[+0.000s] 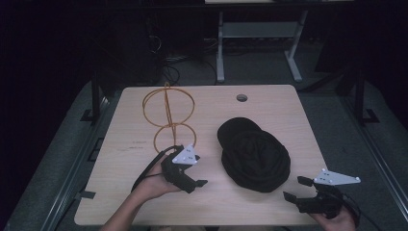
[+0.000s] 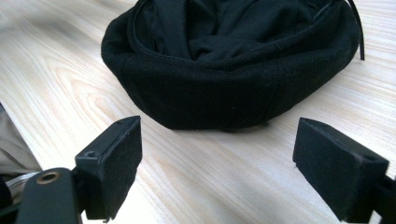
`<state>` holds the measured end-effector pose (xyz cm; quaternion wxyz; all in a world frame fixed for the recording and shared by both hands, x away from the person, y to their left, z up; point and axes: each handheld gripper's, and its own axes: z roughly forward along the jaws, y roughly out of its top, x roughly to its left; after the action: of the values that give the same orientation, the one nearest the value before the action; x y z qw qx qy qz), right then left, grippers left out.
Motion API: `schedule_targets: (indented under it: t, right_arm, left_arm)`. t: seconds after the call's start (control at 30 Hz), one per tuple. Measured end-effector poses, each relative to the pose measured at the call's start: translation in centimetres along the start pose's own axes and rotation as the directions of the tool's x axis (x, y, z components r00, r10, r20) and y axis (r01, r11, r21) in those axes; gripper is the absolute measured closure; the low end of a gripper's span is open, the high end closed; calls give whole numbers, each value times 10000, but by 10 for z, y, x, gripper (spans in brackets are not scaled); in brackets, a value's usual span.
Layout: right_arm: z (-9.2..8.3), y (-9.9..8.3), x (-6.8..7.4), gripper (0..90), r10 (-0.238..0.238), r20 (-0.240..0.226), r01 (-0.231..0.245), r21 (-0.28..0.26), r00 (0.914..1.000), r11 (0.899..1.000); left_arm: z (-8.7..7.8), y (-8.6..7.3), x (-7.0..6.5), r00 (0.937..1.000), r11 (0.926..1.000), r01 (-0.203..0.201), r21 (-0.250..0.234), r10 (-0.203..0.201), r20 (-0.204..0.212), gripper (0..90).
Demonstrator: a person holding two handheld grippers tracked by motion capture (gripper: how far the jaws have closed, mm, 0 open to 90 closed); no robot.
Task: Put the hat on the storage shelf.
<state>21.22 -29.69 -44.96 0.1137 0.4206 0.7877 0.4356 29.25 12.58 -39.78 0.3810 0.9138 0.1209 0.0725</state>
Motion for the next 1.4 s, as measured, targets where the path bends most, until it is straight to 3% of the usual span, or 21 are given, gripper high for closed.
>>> schedule_targets:
  t: [0.47, 0.63, 0.8, 1.4]
  right_arm:
    - [1, 0, -1, 154, 12, -95, -11, 67, 10000, 10000]
    - [0, 1, -1, 154, 3, -122, -3, 32, 9999, 10000]
    - [1, 1, -1, 154, -21, -197, 23, 126, 9998, 9999]
    - [0, 2, -1, 156, -112, -313, 117, 155, 9994, 9998]
  left_arm:
    - [34, 35, -8, 9944, 9963, -794, 327, 769, 724, 227]
    - [42, 43, -9, 9927, 9965, -810, 207, 788, 914, 234]
    - [56, 55, -11, 9863, 9924, -1165, 401, 1108, 1221, 254]
    - [95, 80, -11, 9654, 9833, -1659, 752, 1464, 2158, 305]
